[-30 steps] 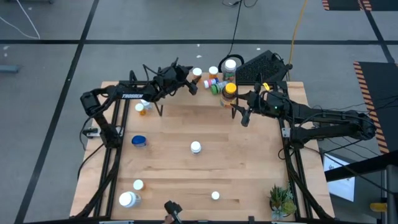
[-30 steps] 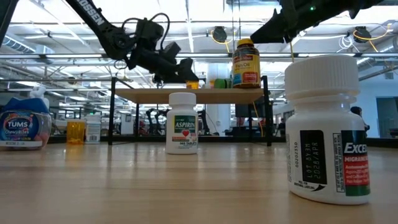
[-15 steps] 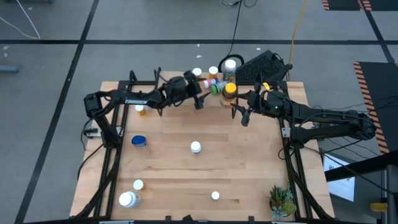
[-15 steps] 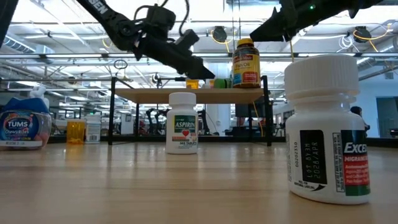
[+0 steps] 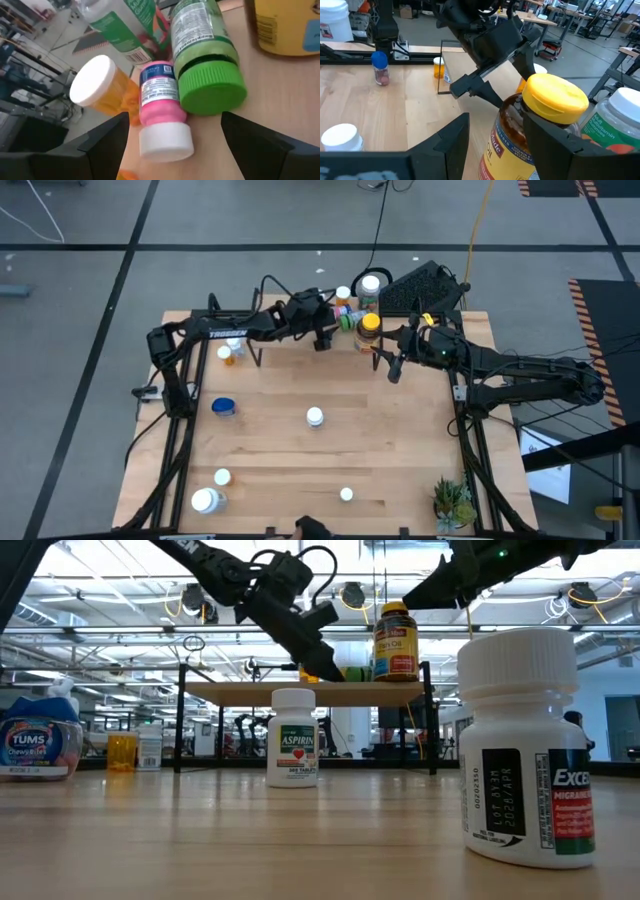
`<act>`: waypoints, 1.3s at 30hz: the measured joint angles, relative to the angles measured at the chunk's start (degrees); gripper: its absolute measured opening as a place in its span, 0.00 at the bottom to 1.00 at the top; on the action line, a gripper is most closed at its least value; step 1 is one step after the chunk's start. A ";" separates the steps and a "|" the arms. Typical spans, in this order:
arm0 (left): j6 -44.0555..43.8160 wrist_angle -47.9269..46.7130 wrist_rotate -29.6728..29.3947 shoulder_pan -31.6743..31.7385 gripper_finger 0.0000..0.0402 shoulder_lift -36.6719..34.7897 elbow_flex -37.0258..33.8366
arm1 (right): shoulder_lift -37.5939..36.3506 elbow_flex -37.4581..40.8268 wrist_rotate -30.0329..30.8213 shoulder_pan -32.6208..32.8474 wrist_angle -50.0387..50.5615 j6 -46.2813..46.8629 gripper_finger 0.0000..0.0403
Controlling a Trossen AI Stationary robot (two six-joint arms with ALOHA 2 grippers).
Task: Pick and place medicine bottles onto shelf by color
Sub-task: Adjust the pill bottles on the shelf
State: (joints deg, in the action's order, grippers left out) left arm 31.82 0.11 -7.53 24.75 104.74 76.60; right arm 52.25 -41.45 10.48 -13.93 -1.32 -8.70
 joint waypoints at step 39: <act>-1.04 -0.56 1.09 0.78 0.57 1.82 0.44 | 0.00 0.00 -0.02 0.00 -0.16 -0.06 0.45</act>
State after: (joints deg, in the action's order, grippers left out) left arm 30.78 -0.45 -6.44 25.53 106.56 77.03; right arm 52.25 -41.45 10.46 -13.93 -1.48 -8.75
